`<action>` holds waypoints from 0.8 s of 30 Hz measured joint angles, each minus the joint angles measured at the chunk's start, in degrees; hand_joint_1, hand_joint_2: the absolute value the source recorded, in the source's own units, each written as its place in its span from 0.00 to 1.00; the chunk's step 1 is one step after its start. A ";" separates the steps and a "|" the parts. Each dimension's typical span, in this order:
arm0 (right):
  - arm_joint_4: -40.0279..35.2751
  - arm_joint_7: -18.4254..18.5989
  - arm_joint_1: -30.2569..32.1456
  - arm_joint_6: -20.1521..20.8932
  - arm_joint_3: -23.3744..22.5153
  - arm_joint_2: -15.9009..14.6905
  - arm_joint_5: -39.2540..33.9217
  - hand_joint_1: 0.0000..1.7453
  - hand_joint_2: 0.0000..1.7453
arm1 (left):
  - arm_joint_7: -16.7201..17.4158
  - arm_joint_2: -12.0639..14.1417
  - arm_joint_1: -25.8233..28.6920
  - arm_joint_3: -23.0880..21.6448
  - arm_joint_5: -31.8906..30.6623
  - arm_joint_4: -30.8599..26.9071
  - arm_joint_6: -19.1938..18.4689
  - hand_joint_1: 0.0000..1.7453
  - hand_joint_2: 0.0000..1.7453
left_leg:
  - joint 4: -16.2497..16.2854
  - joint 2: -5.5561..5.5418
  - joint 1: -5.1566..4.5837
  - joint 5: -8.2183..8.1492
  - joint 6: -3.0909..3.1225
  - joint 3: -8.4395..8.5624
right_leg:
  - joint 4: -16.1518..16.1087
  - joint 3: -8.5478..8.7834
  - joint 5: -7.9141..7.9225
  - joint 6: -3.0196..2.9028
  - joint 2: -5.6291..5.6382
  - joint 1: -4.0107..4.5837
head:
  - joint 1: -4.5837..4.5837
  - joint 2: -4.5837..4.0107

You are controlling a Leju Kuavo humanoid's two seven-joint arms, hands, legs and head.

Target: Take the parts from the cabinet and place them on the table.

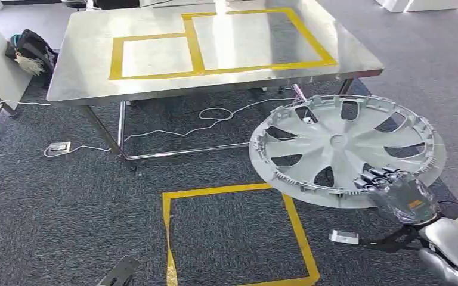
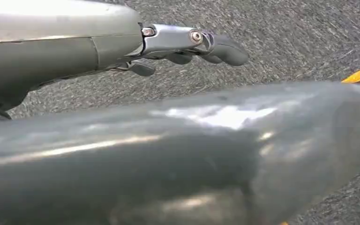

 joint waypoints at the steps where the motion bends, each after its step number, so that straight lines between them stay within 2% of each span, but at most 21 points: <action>1: -0.11 -0.09 -0.05 0.13 -0.02 -0.18 -0.09 1.00 1.00 | 0.00 0.00 0.00 0.00 -0.31 0.00 0.00 0.00 0.00 | 0.00 0.00 0.00 0.00 0.00 0.00 | 0.00 0.00 0.00 0.00 0.00 0.00 | 0.02 0.00; 5: -0.74 -0.53 -0.45 1.14 -0.11 -1.18 -0.50 1.00 1.00 | 0.07 0.00 0.00 0.00 -0.68 0.00 0.00 0.00 0.00 | 0.00 0.00 -0.01 0.00 0.00 0.00 | 0.00 0.00 0.00 0.00 0.00 0.00 | 0.02 0.00; 6: -0.96 -0.61 -0.63 1.40 -0.18 -1.47 -0.64 1.00 1.00 | 0.04 0.04 -0.02 0.00 -0.96 0.00 0.00 0.00 0.00 | 0.08 0.01 -0.22 -0.58 0.22 -0.28 | -0.78 0.20 -0.14 0.32 -0.01 -0.40 | 0.02 0.00; 7: -1.29 -0.68 -0.84 1.66 -0.26 -1.77 -0.79 1.00 1.00 | -0.02 0.13 -0.06 0.00 -1.03 0.00 0.00 0.00 0.00 | -0.65 0.02 -0.35 -1.34 1.04 -0.01 | -1.43 0.51 -0.16 1.18 -0.17 -0.50 | -0.07 0.00; 8: -1.83 -0.83 -0.85 1.75 -0.41 -2.10 -0.88 1.00 1.00 | -0.09 0.09 -0.16 -0.02 -1.18 -0.13 0.02 0.00 0.00 | -2.40 -0.12 -0.31 -1.49 1.35 1.86 | -2.50 1.38 -0.75 1.72 -0.16 -0.25 | -0.11 0.00; 9: -2.05 -1.03 -0.82 1.86 -0.55 -2.27 -0.94 1.00 1.00 | -0.28 -0.02 -0.01 -0.06 -1.40 -0.22 0.07 0.00 0.00 | -4.66 -0.35 0.04 -0.28 2.06 3.46 | -1.52 1.20 -0.27 1.51 0.33 -0.39 | 0.37 -0.02; 10: -2.10 -1.03 -1.11 2.03 -0.48 -2.34 -1.14 1.00 1.00 | -0.33 0.04 -0.12 -0.09 -1.55 -0.22 0.09 0.00 0.00 | -5.33 -0.33 0.25 -0.19 2.49 4.29 | 1.31 -0.18 -1.51 1.36 0.93 -0.34 | 0.48 -0.02; 12: -2.10 -1.07 -1.00 2.08 -0.28 -2.32 -1.09 1.00 1.00 | -0.33 -0.02 -0.22 -0.11 -1.62 -0.22 0.07 0.00 0.00 | -5.28 -0.35 0.32 -0.75 2.24 5.24 | 10.08 -5.42 -4.35 1.48 1.18 -0.62 | 1.14 -0.02; 13: -2.10 -1.12 -0.85 2.06 0.02 -2.32 -1.05 1.00 1.00 | -0.33 -0.09 -0.18 -0.13 -1.71 -0.22 0.07 0.00 0.00 | -5.22 -0.37 0.32 -1.22 2.11 5.74 | 13.71 -7.94 -5.09 1.70 1.19 -0.71 | 1.03 -0.02; 14: -2.08 -1.12 -0.73 2.06 0.20 -2.30 -1.05 1.00 1.00 | -0.33 -0.11 -0.07 -0.13 -1.77 -0.22 0.07 0.00 0.00 | -5.20 -0.44 0.38 -1.77 1.90 6.42 | 15.01 -9.49 -4.37 1.92 1.17 -0.83 | 1.20 -0.02; 15: -2.08 -1.12 -0.65 2.03 0.33 -2.30 -1.05 1.00 1.00 | -0.33 -0.15 0.05 -0.13 -1.86 -0.22 0.07 0.00 0.00 | -5.15 -0.55 0.61 -2.45 1.53 7.33 | 13.04 -9.32 -1.89 2.24 1.16 -1.10 | 1.14 -0.02; 16: -2.03 -1.12 -0.52 2.06 0.44 -2.32 -1.05 1.00 1.00 | -0.33 -0.22 0.08 -0.13 -1.88 -0.22 0.07 0.00 0.00 | -4.97 -0.72 0.97 -3.18 1.12 8.20 | 8.97 -7.91 1.29 2.67 1.15 -1.44 | 1.22 -0.02; 17: -2.01 -1.12 -0.24 2.06 0.57 -2.32 -1.05 1.00 1.00 | -0.33 -0.28 0.07 -0.13 -1.90 -0.22 0.07 0.00 0.00 | -4.51 -0.95 1.39 -4.20 0.50 9.09 | 3.13 -5.55 5.00 3.41 1.07 -1.94 | 1.16 -0.02; 18: -1.99 -1.12 -0.09 2.06 0.68 -2.30 -1.05 1.00 1.00 | -0.33 -0.26 0.05 -0.13 -1.95 -0.22 0.07 0.00 0.00 | -3.80 -1.02 1.81 -5.32 -0.20 9.72 | -0.73 -3.73 6.00 4.56 1.13 -2.44 | 1.25 -0.02; 19: -1.68 -1.05 -0.13 2.06 1.01 -1.97 -1.05 1.00 1.00 | -0.33 0.29 -0.12 -0.11 -1.95 -0.22 0.15 0.00 0.00 | -3.32 -1.19 1.39 -6.29 -1.01 9.36 | -0.25 -2.75 3.78 4.89 1.87 -2.09 | 1.90 -0.07; 20: -1.79 -1.03 -0.21 1.97 0.98 -2.12 -1.03 1.00 1.00 | -0.33 0.04 -0.09 -0.13 -1.99 -0.22 0.17 0.00 0.00 | -2.96 -1.14 1.44 -6.77 -1.10 9.32 | -0.06 -2.98 3.14 2.91 2.16 -2.13 | 2.21 0.00; 21: -1.79 -0.92 0.00 1.92 1.03 -2.06 -1.05 1.00 1.00 | -0.35 0.11 -0.09 -0.13 -2.01 -0.22 0.26 0.00 0.00 | -3.19 -1.15 1.34 -7.07 -1.06 9.64 | 0.49 -3.19 2.34 1.93 2.12 -2.11 | 1.15 -0.02; 22: -1.79 -0.98 0.08 1.92 1.12 -2.06 -1.01 1.00 1.00 | -0.35 0.04 -0.06 -0.13 -2.01 -0.22 0.28 0.00 0.00 | -3.44 -1.15 1.32 -7.32 -1.21 9.90 | 0.93 -3.35 1.61 1.41 2.12 -2.04 | 0.90 -0.02; 23: -1.79 -0.98 0.03 1.95 1.14 -2.06 -1.03 1.00 1.00 | -0.33 0.07 -0.24 -0.13 -2.03 -0.26 0.30 0.00 0.00 | -3.45 -1.17 1.41 -7.93 -1.44 10.26 | 1.50 -2.81 0.64 0.82 2.28 -2.04 | 0.85 0.00; 24: -1.81 -0.98 0.36 1.95 1.07 -2.10 -1.01 1.00 1.00 | -0.37 0.07 -0.29 -0.13 -2.08 -0.39 0.33 0.00 0.00 | -2.52 -0.74 1.42 -8.21 -1.66 10.43 | 1.37 -2.19 -0.02 0.29 2.17 -1.98 | 0.92 0.00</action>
